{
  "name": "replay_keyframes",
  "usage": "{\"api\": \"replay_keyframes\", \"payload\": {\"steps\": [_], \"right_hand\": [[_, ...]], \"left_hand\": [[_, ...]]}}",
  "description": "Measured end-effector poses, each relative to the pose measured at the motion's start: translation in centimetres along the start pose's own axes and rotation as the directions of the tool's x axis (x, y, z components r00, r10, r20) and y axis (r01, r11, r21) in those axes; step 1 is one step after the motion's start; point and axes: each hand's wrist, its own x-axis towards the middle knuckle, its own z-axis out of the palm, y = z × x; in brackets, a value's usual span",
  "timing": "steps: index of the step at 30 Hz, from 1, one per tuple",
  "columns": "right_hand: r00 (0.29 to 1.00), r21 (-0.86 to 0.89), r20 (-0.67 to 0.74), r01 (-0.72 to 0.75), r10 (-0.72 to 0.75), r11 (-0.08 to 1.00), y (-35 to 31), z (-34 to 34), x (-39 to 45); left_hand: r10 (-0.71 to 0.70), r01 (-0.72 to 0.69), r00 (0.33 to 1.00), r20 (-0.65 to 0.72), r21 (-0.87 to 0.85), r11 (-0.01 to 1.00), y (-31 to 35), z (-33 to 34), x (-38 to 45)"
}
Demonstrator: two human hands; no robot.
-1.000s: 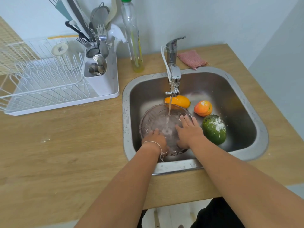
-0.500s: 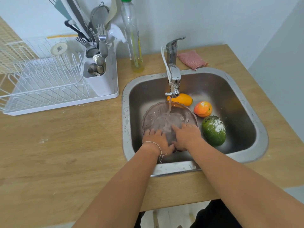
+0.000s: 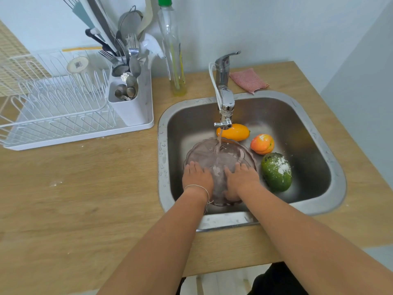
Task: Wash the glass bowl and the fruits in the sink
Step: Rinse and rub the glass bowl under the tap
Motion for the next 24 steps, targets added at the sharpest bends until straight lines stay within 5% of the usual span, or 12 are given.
{"api": "replay_keyframes", "payload": {"steps": [3,7,10,16,20,24], "right_hand": [[0.989,0.025,-0.12,0.088,-0.084,0.996,-0.6,-0.8,-1.3],[0.97,0.177,-0.243,0.048,-0.004,0.983,0.7,-1.2,-1.0],[0.937,0.067,-0.35,0.048,-0.022,0.997,1.8,-0.8,0.6],[0.995,-0.088,-0.074,0.066,-0.072,0.994,0.2,0.7,1.3],[0.971,0.066,-0.171,0.179,-0.166,0.982,-0.9,-0.2,-0.1],[0.932,0.031,-0.341,0.137,-0.118,0.99,0.9,0.2,1.3]], "left_hand": [[-0.013,0.014,0.999,-0.034,0.013,1.0,-0.1,-0.2,0.0],[0.092,-0.078,0.988,0.125,-0.114,0.99,0.5,0.3,-0.3],[0.109,-0.085,0.98,0.168,-0.146,0.986,0.4,0.5,-0.2],[-0.067,0.068,0.99,0.127,-0.005,0.998,-0.2,0.6,-0.1],[-0.127,0.124,0.991,0.05,0.058,0.991,-0.6,0.3,0.2],[0.055,-0.02,0.971,0.232,-0.152,0.988,0.3,0.8,-0.1]]}}
